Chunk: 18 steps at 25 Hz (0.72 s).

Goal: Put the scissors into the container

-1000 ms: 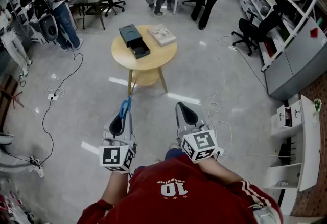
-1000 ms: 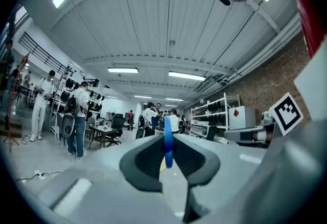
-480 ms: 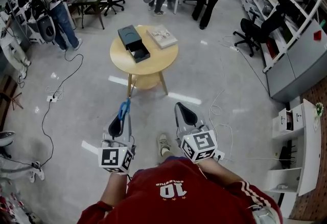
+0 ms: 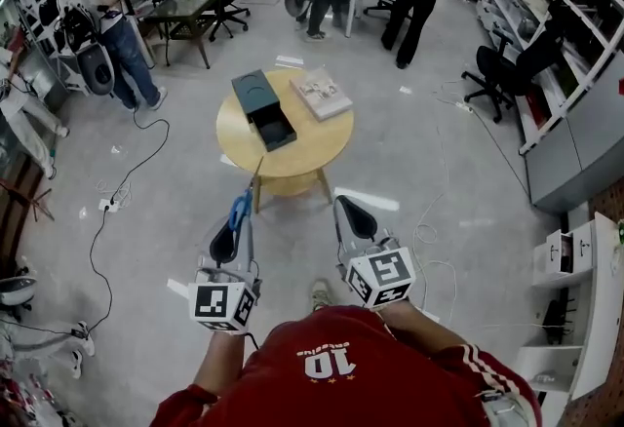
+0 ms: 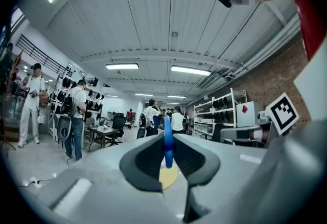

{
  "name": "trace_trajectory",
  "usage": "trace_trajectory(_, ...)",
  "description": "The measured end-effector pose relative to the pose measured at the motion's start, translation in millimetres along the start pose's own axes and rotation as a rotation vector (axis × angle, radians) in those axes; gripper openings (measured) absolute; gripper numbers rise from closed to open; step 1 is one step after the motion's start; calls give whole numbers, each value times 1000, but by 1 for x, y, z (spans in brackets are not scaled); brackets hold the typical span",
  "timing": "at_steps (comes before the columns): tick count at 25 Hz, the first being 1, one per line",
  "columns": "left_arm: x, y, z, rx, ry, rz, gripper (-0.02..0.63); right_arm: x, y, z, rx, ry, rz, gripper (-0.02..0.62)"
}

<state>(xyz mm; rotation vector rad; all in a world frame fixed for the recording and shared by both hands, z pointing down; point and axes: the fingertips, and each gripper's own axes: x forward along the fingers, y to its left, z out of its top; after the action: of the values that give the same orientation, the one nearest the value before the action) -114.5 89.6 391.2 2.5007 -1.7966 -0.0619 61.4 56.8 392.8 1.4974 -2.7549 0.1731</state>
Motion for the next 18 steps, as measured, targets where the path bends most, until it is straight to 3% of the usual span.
trace_trajectory(10, 100, 10, 12, 74, 20, 50, 51, 75, -70, 16, 26, -21, 61, -12)
trace_trajectory(18, 132, 22, 9, 113, 68, 122, 51, 113, -95, 19, 74, -28, 122, -12)
